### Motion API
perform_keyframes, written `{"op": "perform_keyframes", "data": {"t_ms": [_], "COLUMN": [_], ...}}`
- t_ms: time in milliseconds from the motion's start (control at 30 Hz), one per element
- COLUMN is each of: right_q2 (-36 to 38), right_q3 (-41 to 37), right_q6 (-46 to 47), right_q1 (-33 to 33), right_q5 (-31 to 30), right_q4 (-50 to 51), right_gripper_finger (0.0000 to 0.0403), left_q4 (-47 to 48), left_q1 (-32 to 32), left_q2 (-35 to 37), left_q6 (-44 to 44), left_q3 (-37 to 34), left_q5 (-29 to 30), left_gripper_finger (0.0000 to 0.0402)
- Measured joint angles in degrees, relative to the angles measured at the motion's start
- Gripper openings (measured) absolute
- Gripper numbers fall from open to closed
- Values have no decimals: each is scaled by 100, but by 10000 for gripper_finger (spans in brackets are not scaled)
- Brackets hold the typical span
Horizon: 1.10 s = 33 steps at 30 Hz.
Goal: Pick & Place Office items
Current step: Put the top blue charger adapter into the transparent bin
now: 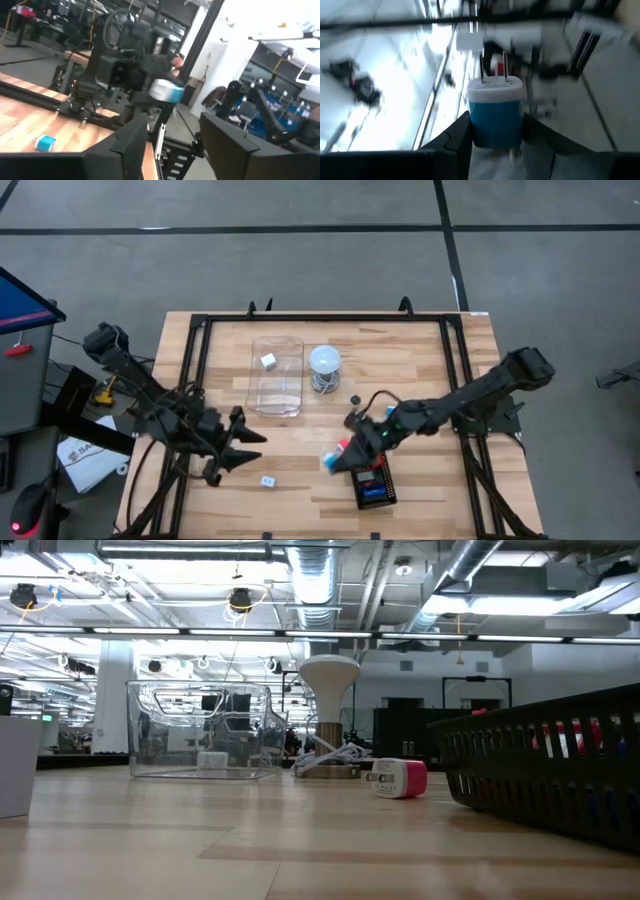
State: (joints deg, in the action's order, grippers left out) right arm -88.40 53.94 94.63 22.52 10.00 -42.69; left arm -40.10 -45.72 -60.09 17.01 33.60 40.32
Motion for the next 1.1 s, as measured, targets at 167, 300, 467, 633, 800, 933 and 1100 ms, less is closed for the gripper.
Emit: {"op": "perform_keyframes", "data": {"t_ms": [167,300,467,633,800,933,1100], "right_q2": [-863,-1474,-1989,-2071,-2068,-2068,-2068], "right_q3": [1179,2085,2711,2775,2775,2775,2775], "right_q6": [44,137,426,580,592,585,586], "right_q1": [-133,-263,-352,-446,-645,-767,-880], "right_q5": [1277,1969,2674,2813,2767,2778,2844], "right_q4": [32,18,111,89,114,176,174], "right_gripper_finger": [122,122,121,121,121,121,121], "left_q4": [773,824,858,837,798,747,717], "left_q1": [518,868,1032,1017,958,947,947], "left_q2": [-271,-493,-754,-962,-1045,-1047,-1047], "left_q6": [389,409,-3,-39,-27,-13,-9], "left_q3": [473,819,1173,1325,1327,1327,1327], "left_q5": [-802,-1591,-2206,-2422,-2420,-2420,-2418], "left_gripper_finger": [235,259,264,251,234,231,242]}}
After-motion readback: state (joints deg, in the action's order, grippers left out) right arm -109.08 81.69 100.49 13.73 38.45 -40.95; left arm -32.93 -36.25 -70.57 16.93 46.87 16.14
